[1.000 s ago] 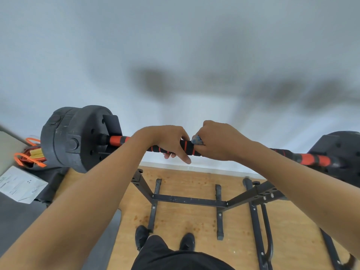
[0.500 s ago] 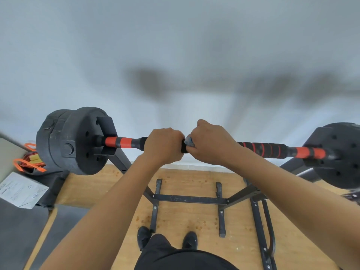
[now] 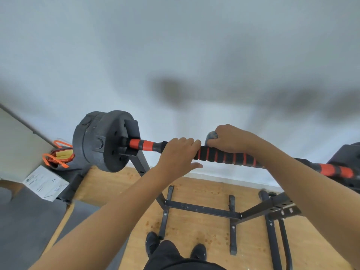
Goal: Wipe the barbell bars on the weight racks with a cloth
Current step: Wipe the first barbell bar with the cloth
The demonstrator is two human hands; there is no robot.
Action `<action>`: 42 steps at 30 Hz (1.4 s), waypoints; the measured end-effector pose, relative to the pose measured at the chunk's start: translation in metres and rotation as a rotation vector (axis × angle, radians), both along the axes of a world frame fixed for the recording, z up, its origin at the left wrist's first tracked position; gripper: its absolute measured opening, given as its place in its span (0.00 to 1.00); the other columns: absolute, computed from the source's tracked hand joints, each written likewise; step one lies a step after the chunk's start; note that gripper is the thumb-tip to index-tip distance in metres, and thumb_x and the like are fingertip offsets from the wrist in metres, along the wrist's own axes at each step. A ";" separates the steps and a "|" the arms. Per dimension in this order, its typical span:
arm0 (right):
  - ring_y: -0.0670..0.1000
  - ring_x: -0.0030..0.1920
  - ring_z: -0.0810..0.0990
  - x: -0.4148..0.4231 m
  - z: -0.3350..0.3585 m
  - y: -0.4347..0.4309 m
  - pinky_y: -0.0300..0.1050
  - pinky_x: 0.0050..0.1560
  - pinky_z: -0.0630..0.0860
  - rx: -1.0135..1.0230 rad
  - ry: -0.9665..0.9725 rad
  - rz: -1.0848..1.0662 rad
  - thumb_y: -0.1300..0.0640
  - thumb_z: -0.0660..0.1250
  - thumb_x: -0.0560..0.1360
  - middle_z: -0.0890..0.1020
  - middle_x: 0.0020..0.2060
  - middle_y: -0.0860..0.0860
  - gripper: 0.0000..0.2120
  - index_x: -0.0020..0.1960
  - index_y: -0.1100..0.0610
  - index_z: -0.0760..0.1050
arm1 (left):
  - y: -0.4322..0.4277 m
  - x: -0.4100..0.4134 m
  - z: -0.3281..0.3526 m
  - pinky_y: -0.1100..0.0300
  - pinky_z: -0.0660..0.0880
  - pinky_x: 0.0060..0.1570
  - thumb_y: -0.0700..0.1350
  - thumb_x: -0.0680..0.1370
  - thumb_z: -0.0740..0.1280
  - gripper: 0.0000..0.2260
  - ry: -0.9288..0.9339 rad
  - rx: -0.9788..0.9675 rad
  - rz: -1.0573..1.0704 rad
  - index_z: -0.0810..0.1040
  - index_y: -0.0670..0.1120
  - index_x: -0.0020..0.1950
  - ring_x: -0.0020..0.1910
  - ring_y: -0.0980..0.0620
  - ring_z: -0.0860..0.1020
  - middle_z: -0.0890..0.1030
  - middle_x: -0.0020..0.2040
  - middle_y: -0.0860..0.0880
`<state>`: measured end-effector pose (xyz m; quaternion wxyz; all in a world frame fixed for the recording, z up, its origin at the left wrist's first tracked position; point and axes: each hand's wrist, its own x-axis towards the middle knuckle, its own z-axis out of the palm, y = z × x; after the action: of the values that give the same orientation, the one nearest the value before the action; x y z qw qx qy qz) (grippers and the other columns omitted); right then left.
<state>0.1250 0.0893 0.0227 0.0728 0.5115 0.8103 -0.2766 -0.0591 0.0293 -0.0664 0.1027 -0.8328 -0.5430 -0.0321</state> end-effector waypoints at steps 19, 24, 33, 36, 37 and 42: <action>0.49 0.43 0.63 0.009 -0.015 -0.059 0.45 0.32 0.72 0.713 -0.252 0.489 0.48 0.59 0.81 0.75 0.36 0.47 0.12 0.47 0.54 0.77 | 0.057 0.001 0.034 0.57 0.75 0.34 0.68 0.68 0.78 0.29 -0.190 -0.921 0.107 0.78 0.41 0.36 0.25 0.49 0.75 0.78 0.28 0.46; 0.47 0.44 0.73 0.022 0.020 -0.056 0.46 0.37 0.76 0.545 -0.086 0.394 0.48 0.58 0.79 0.77 0.37 0.43 0.08 0.43 0.47 0.73 | 0.055 -0.001 0.033 0.57 0.79 0.36 0.67 0.68 0.78 0.28 -0.194 -0.850 0.114 0.81 0.42 0.40 0.25 0.52 0.79 0.84 0.33 0.45; 0.46 0.42 0.81 0.032 -0.004 0.013 0.49 0.46 0.79 0.023 0.047 0.067 0.51 0.64 0.73 0.84 0.37 0.43 0.08 0.40 0.47 0.82 | 0.048 -0.001 0.043 0.55 0.81 0.42 0.65 0.68 0.79 0.22 -0.267 -0.805 0.087 0.79 0.50 0.44 0.31 0.54 0.82 0.83 0.33 0.53; 0.46 0.46 0.81 0.023 -0.009 0.015 0.48 0.51 0.79 -0.060 0.069 0.084 0.50 0.65 0.76 0.84 0.41 0.43 0.08 0.43 0.46 0.83 | 0.028 0.003 0.039 0.55 0.77 0.43 0.67 0.70 0.76 0.22 -0.151 -0.420 0.095 0.72 0.53 0.46 0.38 0.53 0.79 0.78 0.39 0.56; 0.47 0.46 0.82 0.021 -0.007 0.013 0.49 0.53 0.79 -0.081 0.092 0.067 0.51 0.65 0.75 0.85 0.41 0.44 0.08 0.44 0.48 0.84 | 0.020 0.006 0.033 0.54 0.77 0.43 0.65 0.72 0.74 0.21 -0.130 -0.299 0.098 0.72 0.52 0.48 0.39 0.52 0.78 0.77 0.40 0.56; 0.53 0.35 0.82 0.019 -0.005 -0.008 0.46 0.34 0.80 0.096 0.140 0.056 0.58 0.61 0.74 0.85 0.40 0.55 0.08 0.39 0.59 0.76 | 0.006 0.021 0.007 0.58 0.70 0.33 0.51 0.74 0.73 0.12 -0.024 -0.022 0.124 0.70 0.50 0.40 0.29 0.49 0.72 0.70 0.30 0.54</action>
<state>0.1442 0.0809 0.0178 -0.0007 0.4708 0.8398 -0.2704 -0.0382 0.0351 -0.0598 0.0888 -0.7982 -0.5951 -0.0295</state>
